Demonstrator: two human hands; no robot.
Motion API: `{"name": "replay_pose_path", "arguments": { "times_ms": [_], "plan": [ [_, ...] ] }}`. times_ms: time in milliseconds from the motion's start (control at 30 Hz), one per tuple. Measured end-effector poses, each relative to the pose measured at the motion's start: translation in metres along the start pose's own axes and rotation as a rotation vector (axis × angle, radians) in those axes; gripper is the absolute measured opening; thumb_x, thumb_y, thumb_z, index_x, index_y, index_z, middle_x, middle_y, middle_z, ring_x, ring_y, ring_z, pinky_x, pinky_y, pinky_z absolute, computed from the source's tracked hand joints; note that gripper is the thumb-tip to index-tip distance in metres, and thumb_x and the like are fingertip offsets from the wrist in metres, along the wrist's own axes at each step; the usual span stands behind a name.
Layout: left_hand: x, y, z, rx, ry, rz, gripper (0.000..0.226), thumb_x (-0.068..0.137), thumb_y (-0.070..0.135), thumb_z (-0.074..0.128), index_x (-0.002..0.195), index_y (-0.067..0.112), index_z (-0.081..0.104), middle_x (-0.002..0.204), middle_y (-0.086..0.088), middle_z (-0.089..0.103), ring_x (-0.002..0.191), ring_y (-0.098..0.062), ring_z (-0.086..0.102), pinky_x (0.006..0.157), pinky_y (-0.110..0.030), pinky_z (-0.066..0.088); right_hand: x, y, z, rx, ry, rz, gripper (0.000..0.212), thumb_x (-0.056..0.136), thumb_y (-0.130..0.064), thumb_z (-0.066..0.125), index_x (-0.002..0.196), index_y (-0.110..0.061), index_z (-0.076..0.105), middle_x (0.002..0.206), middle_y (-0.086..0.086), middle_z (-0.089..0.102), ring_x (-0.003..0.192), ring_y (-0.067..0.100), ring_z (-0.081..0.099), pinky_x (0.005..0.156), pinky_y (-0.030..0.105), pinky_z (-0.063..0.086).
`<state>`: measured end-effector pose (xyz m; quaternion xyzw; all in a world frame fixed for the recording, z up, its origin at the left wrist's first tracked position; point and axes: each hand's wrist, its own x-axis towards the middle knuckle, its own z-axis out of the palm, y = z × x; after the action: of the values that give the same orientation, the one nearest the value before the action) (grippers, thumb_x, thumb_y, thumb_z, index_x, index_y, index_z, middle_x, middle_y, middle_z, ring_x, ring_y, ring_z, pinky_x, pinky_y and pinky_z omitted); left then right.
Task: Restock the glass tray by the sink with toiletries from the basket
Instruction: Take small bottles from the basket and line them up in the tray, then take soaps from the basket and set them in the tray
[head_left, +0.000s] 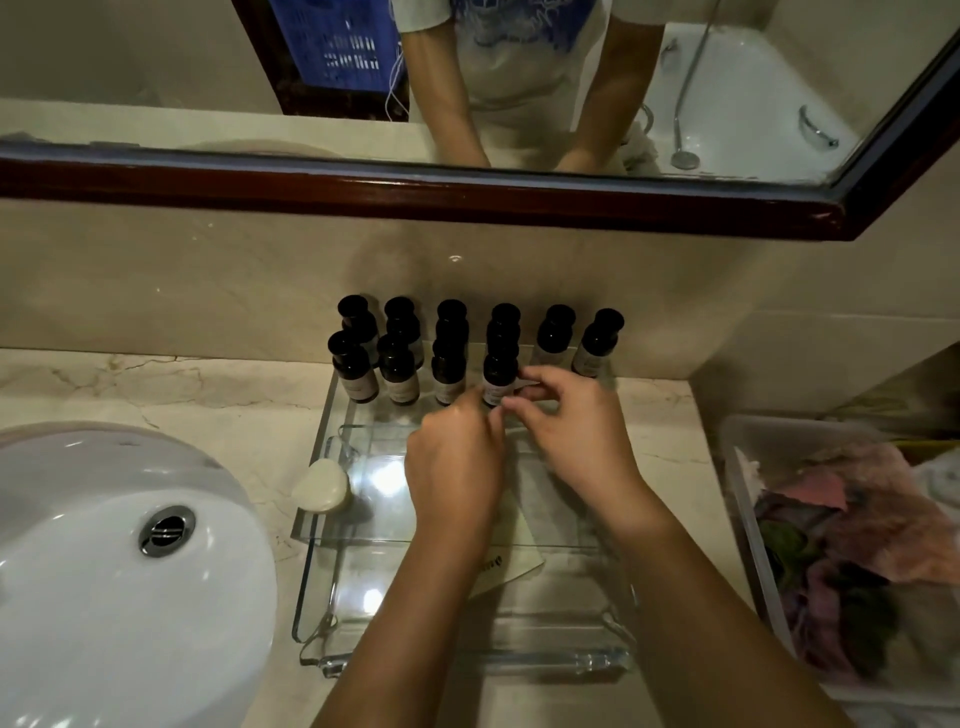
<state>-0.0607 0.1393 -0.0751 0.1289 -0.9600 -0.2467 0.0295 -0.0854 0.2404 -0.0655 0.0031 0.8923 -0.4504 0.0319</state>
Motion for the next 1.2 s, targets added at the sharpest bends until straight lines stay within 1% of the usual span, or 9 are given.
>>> {"name": "replay_pose_path", "arguments": {
  "times_ms": [167, 500, 700, 800, 900, 933, 1067, 1133, 1200],
  "plan": [
    [0.002, -0.002, 0.003, 0.011, 0.018, 0.017, 0.031, 0.095, 0.038, 0.045, 0.11, 0.016, 0.062, 0.096, -0.01, 0.069, 0.09, -0.03, 0.062, 0.064, -0.031, 0.037, 0.001, 0.003, 0.0, 0.007, 0.015, -0.014, 0.034, 0.084, -0.022, 0.068, 0.117, -0.016, 0.065, 0.094, -0.004, 0.07, 0.088, 0.004, 0.062, 0.07, 0.002, 0.04],
    [0.004, -0.003, 0.002, 0.026, 0.003, 0.015, 0.031, 0.095, 0.036, 0.047, 0.113, 0.014, 0.061, 0.098, -0.01, 0.069, 0.093, -0.029, 0.062, 0.071, -0.033, 0.044, 0.005, 0.002, 0.001, -0.019, 0.033, -0.028, 0.025, 0.083, -0.022, 0.069, 0.108, -0.015, 0.068, 0.093, -0.003, 0.072, 0.08, 0.001, 0.061, 0.067, 0.005, 0.042],
    [0.003, -0.002, 0.002, 0.036, 0.023, 0.027, 0.031, 0.096, 0.036, 0.046, 0.111, 0.015, 0.061, 0.099, -0.01, 0.067, 0.093, -0.03, 0.062, 0.065, -0.029, 0.037, 0.004, 0.002, 0.0, -0.053, 0.036, -0.041, 0.029, 0.083, -0.023, 0.069, 0.111, -0.015, 0.067, 0.095, -0.002, 0.072, 0.08, -0.001, 0.059, 0.065, 0.001, 0.04],
    [-0.001, -0.003, -0.001, 0.038, 0.014, 0.022, 0.031, 0.096, 0.036, 0.044, 0.112, 0.015, 0.06, 0.099, -0.011, 0.067, 0.094, -0.031, 0.061, 0.065, -0.03, 0.036, -0.001, 0.002, -0.003, -0.054, 0.03, -0.023, 0.034, 0.083, -0.026, 0.069, 0.115, -0.017, 0.064, 0.098, -0.001, 0.071, 0.088, 0.004, 0.063, 0.073, 0.011, 0.045],
    [-0.01, -0.005, -0.01, 0.045, 0.021, 0.028, 0.032, 0.097, 0.036, 0.044, 0.116, 0.015, 0.059, 0.098, -0.011, 0.068, 0.093, -0.031, 0.062, 0.068, -0.032, 0.042, -0.01, 0.001, -0.011, -0.066, 0.03, 0.002, 0.032, 0.083, -0.027, 0.069, 0.113, -0.018, 0.064, 0.096, -0.002, 0.071, 0.089, 0.007, 0.064, 0.078, 0.022, 0.05],
    [-0.015, -0.006, -0.015, 0.042, 0.036, 0.037, 0.031, 0.096, 0.035, 0.047, 0.113, 0.014, 0.061, 0.094, -0.012, 0.069, 0.089, -0.031, 0.063, 0.066, -0.032, 0.043, -0.013, 0.0, -0.015, -0.071, 0.025, 0.013, 0.03, 0.083, -0.026, 0.069, 0.111, -0.017, 0.064, 0.095, -0.002, 0.07, 0.089, 0.008, 0.064, 0.077, 0.024, 0.051],
    [-0.037, -0.019, -0.042, -0.005, 0.175, 0.16, 0.015, 0.079, 0.024, 0.074, 0.084, 0.011, 0.07, 0.058, -0.007, 0.066, 0.053, -0.027, 0.063, 0.044, -0.027, 0.04, -0.032, -0.005, -0.028, -0.121, -0.013, 0.041, 0.021, 0.084, -0.025, 0.068, 0.102, -0.015, 0.066, 0.089, -0.004, 0.067, 0.082, 0.009, 0.062, 0.068, 0.021, 0.049],
    [-0.051, -0.027, -0.063, -0.012, 0.106, 0.131, 0.017, 0.087, 0.029, 0.064, 0.092, 0.014, 0.069, 0.07, -0.006, 0.07, 0.067, -0.027, 0.066, 0.056, -0.031, 0.046, -0.044, -0.009, -0.033, -0.147, -0.053, 0.055, 0.018, 0.083, -0.026, 0.069, 0.098, -0.017, 0.067, 0.086, -0.004, 0.067, 0.083, 0.01, 0.063, 0.075, 0.029, 0.053],
    [-0.061, -0.041, -0.083, 0.008, 0.036, 0.08, 0.025, 0.093, 0.037, 0.051, 0.106, 0.021, 0.066, 0.085, -0.002, 0.072, 0.083, -0.024, 0.065, 0.069, -0.031, 0.047, -0.057, -0.015, -0.038, -0.196, -0.118, 0.04, 0.018, 0.083, -0.03, 0.069, 0.097, -0.019, 0.069, 0.085, -0.008, 0.066, 0.085, 0.01, 0.063, 0.077, 0.028, 0.051]
  ]
}}
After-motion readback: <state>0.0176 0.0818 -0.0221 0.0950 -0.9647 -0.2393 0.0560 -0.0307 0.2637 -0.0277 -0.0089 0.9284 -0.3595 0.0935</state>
